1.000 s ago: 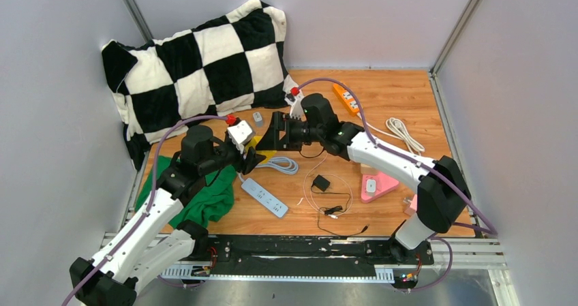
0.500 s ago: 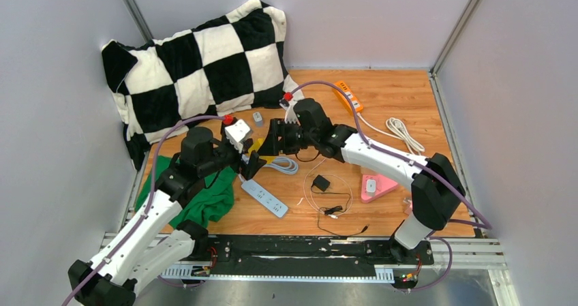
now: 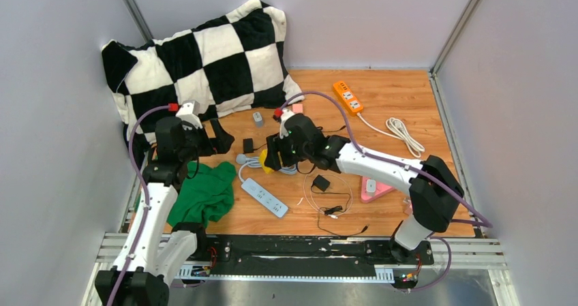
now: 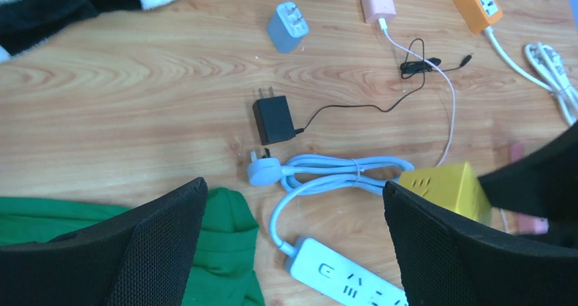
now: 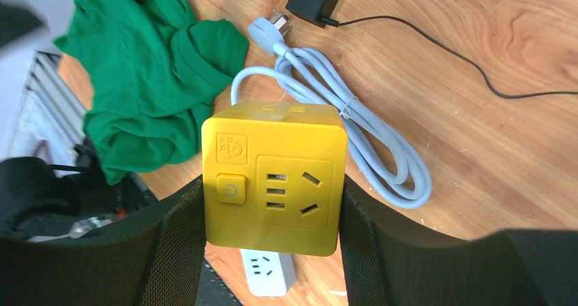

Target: Insert the plug

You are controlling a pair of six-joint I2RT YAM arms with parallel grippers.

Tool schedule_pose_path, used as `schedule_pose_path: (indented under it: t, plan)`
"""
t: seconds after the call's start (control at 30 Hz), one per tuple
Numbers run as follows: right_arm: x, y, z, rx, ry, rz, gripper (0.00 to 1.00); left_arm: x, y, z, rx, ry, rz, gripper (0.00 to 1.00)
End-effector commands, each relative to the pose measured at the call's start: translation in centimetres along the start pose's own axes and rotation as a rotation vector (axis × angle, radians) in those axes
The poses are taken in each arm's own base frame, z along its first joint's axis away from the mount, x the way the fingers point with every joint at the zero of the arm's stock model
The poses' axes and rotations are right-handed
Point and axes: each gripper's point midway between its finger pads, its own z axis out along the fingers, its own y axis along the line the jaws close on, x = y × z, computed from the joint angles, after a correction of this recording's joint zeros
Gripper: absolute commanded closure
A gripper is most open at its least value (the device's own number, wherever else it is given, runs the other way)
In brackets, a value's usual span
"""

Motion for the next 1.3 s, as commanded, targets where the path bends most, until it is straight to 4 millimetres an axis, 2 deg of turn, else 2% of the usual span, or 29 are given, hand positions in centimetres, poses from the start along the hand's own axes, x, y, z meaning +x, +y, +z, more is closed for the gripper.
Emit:
schedule_pose_path:
  t: [0.0, 0.17, 0.4, 0.67, 0.93, 1.27]
  plan:
    - [0.7, 1.9, -0.5, 0.029, 0.014, -0.183, 1.0, 1.0, 0.3, 0.6, 0.004, 0.006, -0.177, 0.0]
    - [2.8, 3.2, 0.6, 0.039, 0.105, -0.213, 1.0, 2.1, 2.2, 0.8, -0.08, -0.003, -0.248, 0.0]
    - [4.8, 4.5, 1.7, 0.026, 0.155, -0.23, 1.0, 3.2, 4.4, -0.2, -0.191, -0.041, -0.206, 0.0]
    - [6.6, 5.1, 2.3, 0.013, 0.199, -0.234, 1.0, 4.3, 4.1, 0.2, -0.164, 0.003, -0.201, 0.0]
    - [7.1, 6.1, 2.2, -0.02, 0.213, -0.247, 1.0, 4.5, 4.2, 0.4, -0.168, 0.018, -0.201, 0.0]
    - [8.9, 5.6, 3.3, -0.024, 0.268, -0.262, 1.0, 4.4, 4.2, 0.3, -0.171, 0.013, -0.198, 0.0]
